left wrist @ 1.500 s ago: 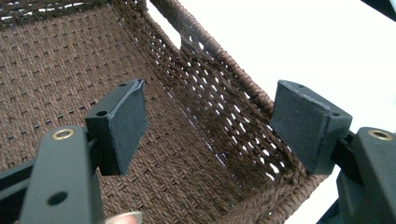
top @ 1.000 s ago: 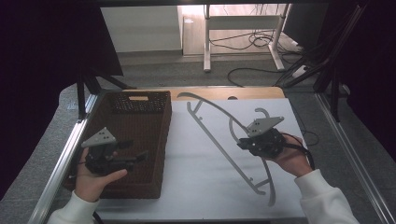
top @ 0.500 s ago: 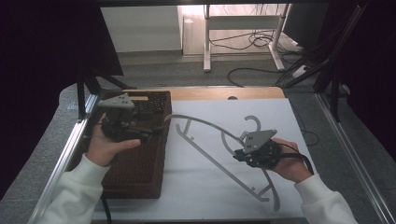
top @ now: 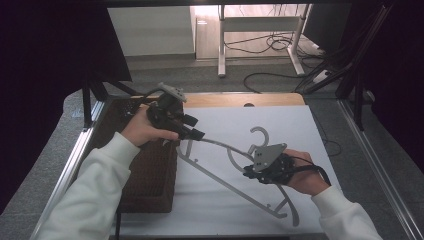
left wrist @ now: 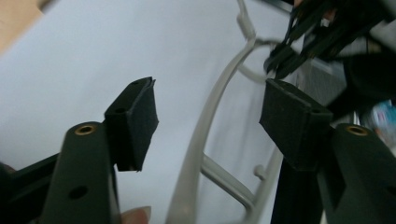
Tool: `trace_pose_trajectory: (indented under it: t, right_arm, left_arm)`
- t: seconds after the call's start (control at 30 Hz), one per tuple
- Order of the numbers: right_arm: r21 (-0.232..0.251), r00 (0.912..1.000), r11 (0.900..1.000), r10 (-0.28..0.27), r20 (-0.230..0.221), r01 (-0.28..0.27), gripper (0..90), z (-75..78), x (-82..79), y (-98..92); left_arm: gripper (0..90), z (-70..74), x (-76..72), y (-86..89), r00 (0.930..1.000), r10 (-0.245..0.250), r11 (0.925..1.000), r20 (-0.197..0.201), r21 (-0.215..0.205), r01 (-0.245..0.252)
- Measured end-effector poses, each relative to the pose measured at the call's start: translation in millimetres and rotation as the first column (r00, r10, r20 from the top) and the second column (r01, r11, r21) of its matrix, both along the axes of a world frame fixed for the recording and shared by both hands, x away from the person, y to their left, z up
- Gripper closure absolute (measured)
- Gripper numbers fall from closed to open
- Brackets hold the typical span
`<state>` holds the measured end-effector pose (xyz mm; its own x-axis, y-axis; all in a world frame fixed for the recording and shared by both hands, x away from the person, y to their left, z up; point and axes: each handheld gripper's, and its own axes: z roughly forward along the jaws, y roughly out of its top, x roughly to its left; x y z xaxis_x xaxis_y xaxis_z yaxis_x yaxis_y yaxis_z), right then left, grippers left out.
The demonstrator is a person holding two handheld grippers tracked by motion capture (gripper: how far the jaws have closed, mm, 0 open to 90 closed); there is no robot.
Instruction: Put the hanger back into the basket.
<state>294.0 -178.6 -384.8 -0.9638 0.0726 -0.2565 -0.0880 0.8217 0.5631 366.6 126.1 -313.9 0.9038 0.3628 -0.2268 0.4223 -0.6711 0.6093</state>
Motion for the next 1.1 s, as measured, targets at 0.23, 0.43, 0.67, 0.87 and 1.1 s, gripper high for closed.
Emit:
trace_pose_trajectory:
  t: [0.23,0.43,0.67,0.87,1.1]
  right_arm:
    - [-0.002,0.9990,0.999,0.044,-0.006,-0.044,81.4,-2.7,-1.3,7.0]
    - [-0.006,0.9979,0.998,0.065,-0.003,-0.065,81.4,-2.5,-1.7,13.5]
    - [-0.020,0.9962,0.996,0.083,0.026,-0.083,81.3,-0.6,-3.4,18.9]
    - [-0.003,0.9952,0.996,0.094,0.029,-0.094,80.6,-0.2,-2.9,18.4]
    - [0.040,0.9971,0.997,0.067,0.034,-0.069,67.4,0.3,-2.2,18.0]
  left_arm:
    - [38.4,-14.9,13.5,-22.3,0.9937,-0.077,0.9890,-0.081,0.120,0.087]
    - [47.0,-25.6,17.7,-33.4,0.9751,-0.158,0.9700,-0.155,0.160,0.183]
    - [78.5,-30.0,15.0,-38.2,0.9542,-0.222,0.9514,-0.200,0.170,0.257]
    - [81.2,-22.4,12.1,-30.3,0.9513,-0.239,0.9610,-0.195,0.093,0.260]
    - [81.4,-19.2,5.6,-19.7,0.9690,-0.181,0.9781,-0.168,0.072,0.195]
